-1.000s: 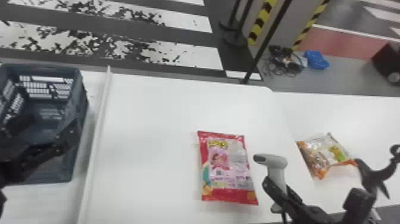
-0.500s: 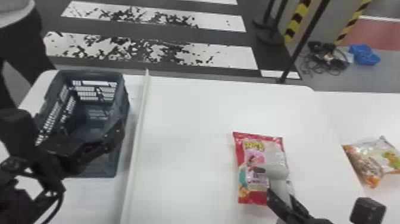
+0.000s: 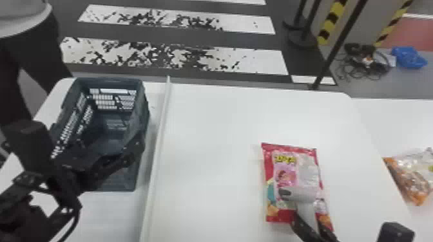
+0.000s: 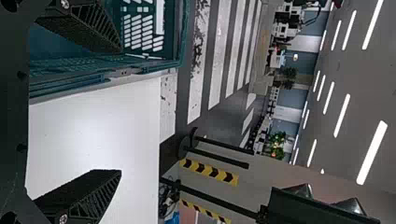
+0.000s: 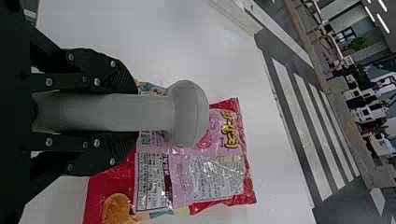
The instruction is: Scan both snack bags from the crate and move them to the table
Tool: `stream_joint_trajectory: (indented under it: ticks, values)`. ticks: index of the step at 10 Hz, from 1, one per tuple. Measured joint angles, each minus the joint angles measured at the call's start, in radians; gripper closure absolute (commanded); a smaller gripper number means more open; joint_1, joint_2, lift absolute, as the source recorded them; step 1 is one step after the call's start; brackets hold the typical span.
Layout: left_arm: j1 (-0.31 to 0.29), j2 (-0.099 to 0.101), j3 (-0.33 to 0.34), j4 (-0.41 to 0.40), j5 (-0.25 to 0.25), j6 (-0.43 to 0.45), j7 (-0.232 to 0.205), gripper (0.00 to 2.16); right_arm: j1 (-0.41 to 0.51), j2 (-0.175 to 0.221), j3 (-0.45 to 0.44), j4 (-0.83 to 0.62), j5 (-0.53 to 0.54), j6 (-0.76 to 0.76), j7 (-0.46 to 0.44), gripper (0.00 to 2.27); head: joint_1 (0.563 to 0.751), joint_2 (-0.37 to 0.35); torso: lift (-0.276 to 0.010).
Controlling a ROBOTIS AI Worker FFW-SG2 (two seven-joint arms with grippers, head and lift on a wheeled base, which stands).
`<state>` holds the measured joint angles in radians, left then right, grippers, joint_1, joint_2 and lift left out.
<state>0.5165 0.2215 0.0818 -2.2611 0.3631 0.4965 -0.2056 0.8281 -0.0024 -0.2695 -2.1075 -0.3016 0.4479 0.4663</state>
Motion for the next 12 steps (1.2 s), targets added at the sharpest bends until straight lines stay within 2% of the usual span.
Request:
stream_joint_trajectory:
  ticks: [3,5,6,8,10,12]
  values:
    - [0.011,-0.005,0.006,-0.019,-0.001,0.002,0.0,0.07,0.002,-0.004,-0.024,-0.021,-0.033,-0.012,0.01,2.25,0.695,-0.088,-0.087]
    - [0.019,-0.006,0.006,-0.03,-0.002,0.004,0.003,0.07,-0.012,-0.011,-0.12,-0.103,-0.105,0.074,0.02,2.25,0.695,-0.128,-0.087]
    - [0.026,-0.006,0.006,-0.039,-0.003,0.004,0.003,0.07,-0.059,-0.021,-0.172,-0.116,-0.119,0.129,0.024,2.25,0.695,-0.161,-0.087]
    - [0.047,-0.007,0.008,-0.058,-0.007,0.005,0.005,0.07,-0.184,-0.068,-0.245,-0.064,-0.114,0.174,0.031,2.25,0.695,-0.228,-0.087]
    - [0.055,-0.008,0.004,-0.064,-0.013,0.014,0.006,0.07,-0.291,-0.132,-0.286,0.065,-0.092,0.179,0.051,2.25,0.695,-0.278,-0.087]
    - [0.053,-0.008,-0.001,-0.07,-0.019,0.019,0.006,0.07,-0.349,-0.199,-0.295,0.2,-0.068,0.16,0.066,2.25,0.695,-0.335,-0.087]
